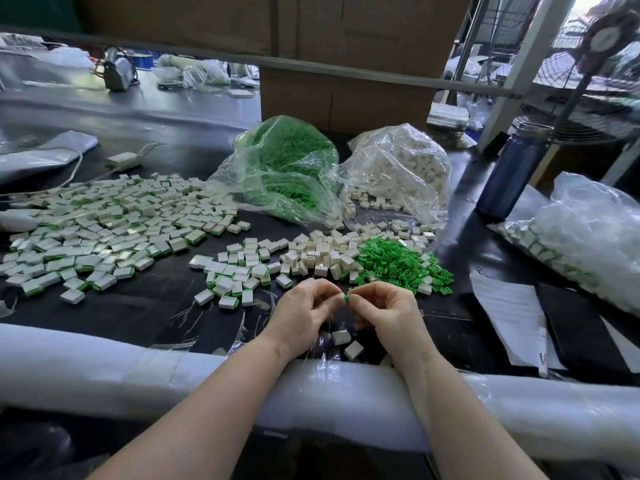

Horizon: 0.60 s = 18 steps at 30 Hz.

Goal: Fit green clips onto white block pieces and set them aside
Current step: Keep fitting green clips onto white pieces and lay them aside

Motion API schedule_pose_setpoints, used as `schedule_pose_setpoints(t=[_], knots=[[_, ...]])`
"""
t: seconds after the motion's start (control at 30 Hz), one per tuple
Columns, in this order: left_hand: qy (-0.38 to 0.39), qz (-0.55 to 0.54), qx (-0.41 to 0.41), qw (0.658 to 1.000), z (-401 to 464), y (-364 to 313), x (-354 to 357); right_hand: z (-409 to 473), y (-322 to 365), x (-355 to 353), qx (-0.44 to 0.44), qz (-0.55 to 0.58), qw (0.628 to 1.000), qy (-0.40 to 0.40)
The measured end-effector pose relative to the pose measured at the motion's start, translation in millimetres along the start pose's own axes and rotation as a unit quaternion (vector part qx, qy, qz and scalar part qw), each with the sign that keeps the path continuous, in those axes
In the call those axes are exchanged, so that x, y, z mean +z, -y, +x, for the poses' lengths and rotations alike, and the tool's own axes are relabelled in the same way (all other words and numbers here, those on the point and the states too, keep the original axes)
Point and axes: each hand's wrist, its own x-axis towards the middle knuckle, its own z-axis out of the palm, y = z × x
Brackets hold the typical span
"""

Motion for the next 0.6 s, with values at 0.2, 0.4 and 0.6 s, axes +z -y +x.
schedule_pose_setpoints(t=[0.2, 0.4, 0.6], knots=[[0.033, -0.026, -0.024, 0.999, -0.4, -3.8, -2.9, 0.8, -0.5, 1.7, 0.009, 0.000, 1.000, -0.008], [0.038, -0.006, -0.042, 0.998, -1.3, -5.3, -3.0, -0.4, 1.2, 2.2, 0.021, -0.033, 0.999, 0.000], [0.046, 0.030, -0.029, 0.998, -2.7, -4.0, -2.6, -2.1, 3.6, 2.1, 0.022, -0.071, 0.997, 0.027]])
